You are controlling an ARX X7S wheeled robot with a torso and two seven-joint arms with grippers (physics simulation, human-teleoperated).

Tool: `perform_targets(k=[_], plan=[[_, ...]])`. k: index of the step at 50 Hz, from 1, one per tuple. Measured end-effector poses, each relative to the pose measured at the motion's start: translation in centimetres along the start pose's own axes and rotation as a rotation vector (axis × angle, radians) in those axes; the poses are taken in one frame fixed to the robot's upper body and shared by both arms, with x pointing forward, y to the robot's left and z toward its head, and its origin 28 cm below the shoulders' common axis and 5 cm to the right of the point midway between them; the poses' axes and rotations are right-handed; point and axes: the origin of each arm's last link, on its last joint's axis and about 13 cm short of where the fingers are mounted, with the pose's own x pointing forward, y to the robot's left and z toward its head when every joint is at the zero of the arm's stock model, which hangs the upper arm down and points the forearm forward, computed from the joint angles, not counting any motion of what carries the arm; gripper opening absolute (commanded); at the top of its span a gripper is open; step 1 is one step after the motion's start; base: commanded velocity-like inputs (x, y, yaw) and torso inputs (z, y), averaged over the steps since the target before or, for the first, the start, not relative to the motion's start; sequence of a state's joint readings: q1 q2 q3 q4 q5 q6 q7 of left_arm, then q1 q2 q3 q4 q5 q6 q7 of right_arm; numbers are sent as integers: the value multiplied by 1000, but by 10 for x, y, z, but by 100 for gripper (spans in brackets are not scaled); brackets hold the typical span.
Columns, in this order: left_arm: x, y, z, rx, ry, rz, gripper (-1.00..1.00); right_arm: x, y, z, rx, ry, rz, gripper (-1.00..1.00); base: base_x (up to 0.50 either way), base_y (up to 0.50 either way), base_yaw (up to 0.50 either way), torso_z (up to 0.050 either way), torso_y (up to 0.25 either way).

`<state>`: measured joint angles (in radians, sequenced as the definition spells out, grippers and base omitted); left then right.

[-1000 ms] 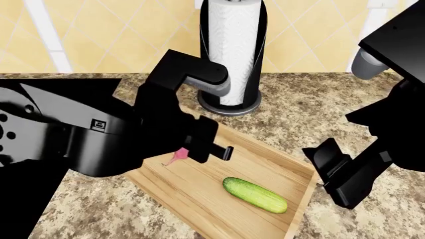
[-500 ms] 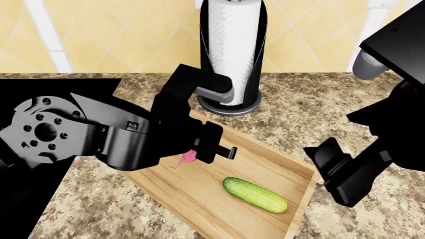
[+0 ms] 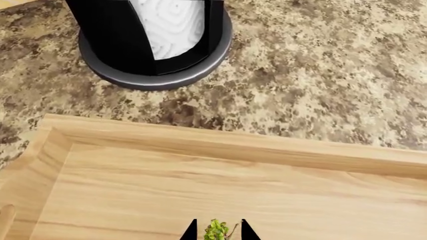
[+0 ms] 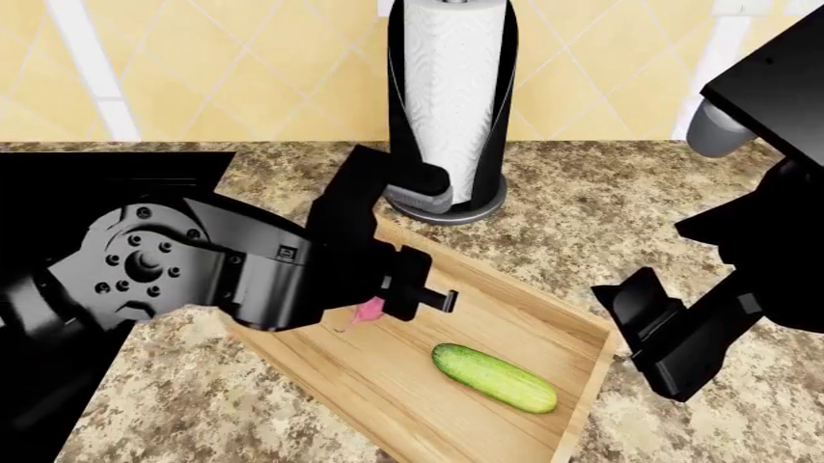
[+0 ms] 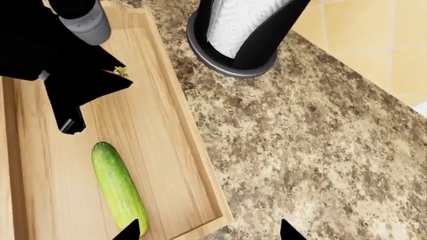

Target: Pick up the fruits and vegetables and place them in the sink. Turn on the sink faucet to wash them. Then turn the sink off and put them in the tray.

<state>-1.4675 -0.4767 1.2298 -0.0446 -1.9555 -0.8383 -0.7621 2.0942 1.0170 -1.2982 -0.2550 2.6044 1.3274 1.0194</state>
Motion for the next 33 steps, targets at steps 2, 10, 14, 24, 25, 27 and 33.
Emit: perform_targets(k=[2,10,14,24,25,27,33], plan=[[1,0,0,-1,2,3,-100,0,0,0,0,0,0,100,0,0,0,0,0],[4,1,0,-5,7,12,100,0,-1,-1,2,-2,-3,100,0,0,0,0,0],[5,1,0,-7,8,16,100,0,-1,-2,5,-3,-5,100,0,0,0,0,0],[2,1,1,-8,1,22,100,0,-3,-3,10,-5,-7,100,0,0,0,0,0],[1,0,2,-8,-3,22,100,0,-3,-3,11,-5,-8,100,0,0,0,0,0],[-3,0,2,-8,-14,21,100,0,-3,-4,13,-7,-10,100,0,0,0,0,0],[-20,-2,7,-8,-65,18,100,1,-4,-4,27,-16,-28,100,0,0,0,0,0]])
